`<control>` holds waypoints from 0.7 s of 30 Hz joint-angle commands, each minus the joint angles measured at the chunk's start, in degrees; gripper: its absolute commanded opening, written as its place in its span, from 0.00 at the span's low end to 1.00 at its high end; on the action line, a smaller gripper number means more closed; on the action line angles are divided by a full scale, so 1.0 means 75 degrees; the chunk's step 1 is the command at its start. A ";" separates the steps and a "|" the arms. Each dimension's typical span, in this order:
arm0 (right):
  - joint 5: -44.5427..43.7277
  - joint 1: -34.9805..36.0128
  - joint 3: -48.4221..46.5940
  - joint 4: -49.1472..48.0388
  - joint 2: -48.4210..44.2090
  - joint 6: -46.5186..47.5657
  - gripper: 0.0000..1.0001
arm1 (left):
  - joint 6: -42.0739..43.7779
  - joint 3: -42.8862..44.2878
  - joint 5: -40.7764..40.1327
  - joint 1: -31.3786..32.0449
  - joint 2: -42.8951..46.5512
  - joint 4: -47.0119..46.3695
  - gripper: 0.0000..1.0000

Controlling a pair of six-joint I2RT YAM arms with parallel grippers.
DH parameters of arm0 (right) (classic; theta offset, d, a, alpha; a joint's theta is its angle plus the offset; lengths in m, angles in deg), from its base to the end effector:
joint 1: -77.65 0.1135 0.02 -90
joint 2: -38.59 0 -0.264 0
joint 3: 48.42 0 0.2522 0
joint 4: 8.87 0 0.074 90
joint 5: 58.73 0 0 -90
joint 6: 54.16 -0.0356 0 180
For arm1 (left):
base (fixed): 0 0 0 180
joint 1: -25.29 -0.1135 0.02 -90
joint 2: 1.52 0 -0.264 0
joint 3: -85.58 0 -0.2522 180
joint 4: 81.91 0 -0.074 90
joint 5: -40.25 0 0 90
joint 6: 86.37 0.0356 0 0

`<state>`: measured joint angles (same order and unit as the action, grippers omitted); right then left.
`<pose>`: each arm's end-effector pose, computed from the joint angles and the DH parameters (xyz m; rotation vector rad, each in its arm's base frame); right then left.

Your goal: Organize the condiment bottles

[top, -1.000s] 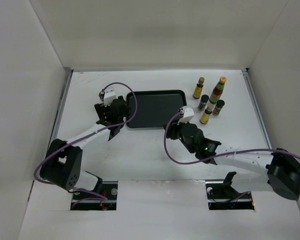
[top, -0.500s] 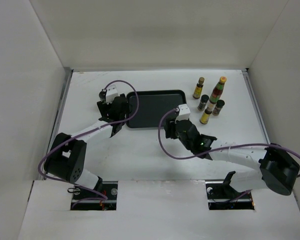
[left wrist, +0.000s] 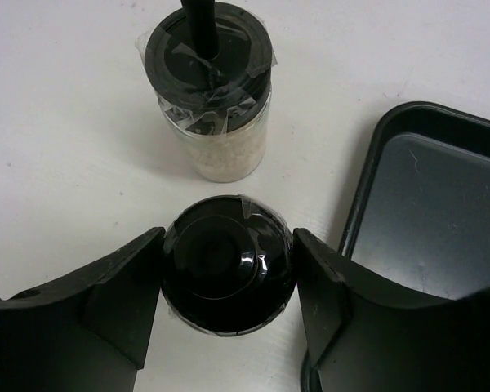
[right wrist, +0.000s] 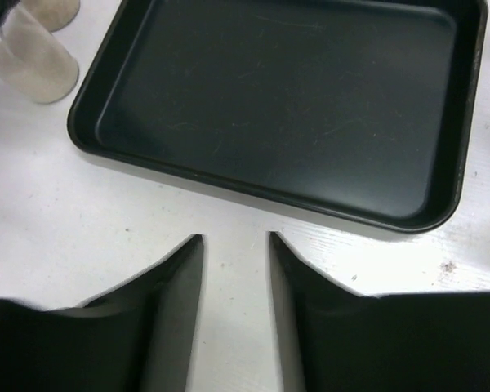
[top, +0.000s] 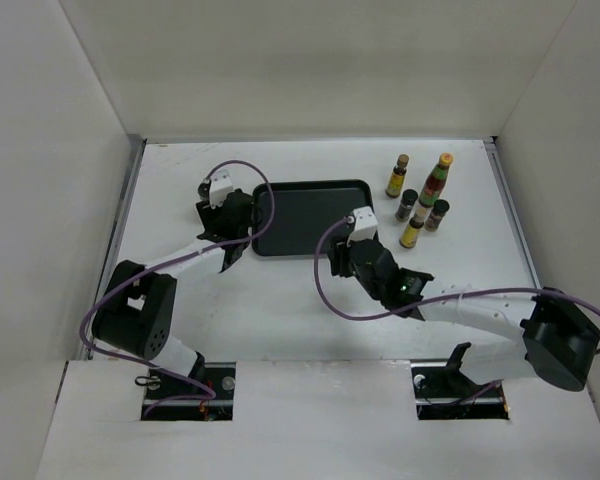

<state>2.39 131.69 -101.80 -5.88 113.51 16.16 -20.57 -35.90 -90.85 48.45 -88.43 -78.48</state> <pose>0.1793 0.2178 0.2321 -0.2652 1.9407 0.3471 0.2973 -0.1017 0.2040 -0.4233 1.9412 0.2331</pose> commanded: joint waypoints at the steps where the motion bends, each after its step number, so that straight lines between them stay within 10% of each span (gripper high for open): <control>1: -0.0098 -0.0004 0.0055 -0.0603 -0.0426 0.0034 0.56 | 0.0016 0.0021 -0.0062 0.0046 0.0337 -0.0404 0.41; 4: -0.0075 -0.0028 0.0173 -0.0744 -0.0590 0.0081 0.72 | 0.0121 0.0044 -0.0331 0.0269 0.0876 -0.0358 0.35; 11: -0.0133 -0.0098 0.0301 -0.0873 -0.0754 0.0023 0.75 | 0.0918 0.0723 -0.1059 0.1194 0.1640 -0.0509 0.35; 21: -0.0052 -0.0836 0.0840 -0.1154 -0.1351 -0.0411 0.75 | 0.0943 0.3031 -0.0064 0.1336 -0.1076 -0.1096 0.35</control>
<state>2.37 127.12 -96.49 -10.38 106.01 15.02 -14.34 -18.83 -93.89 58.13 -92.30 -81.65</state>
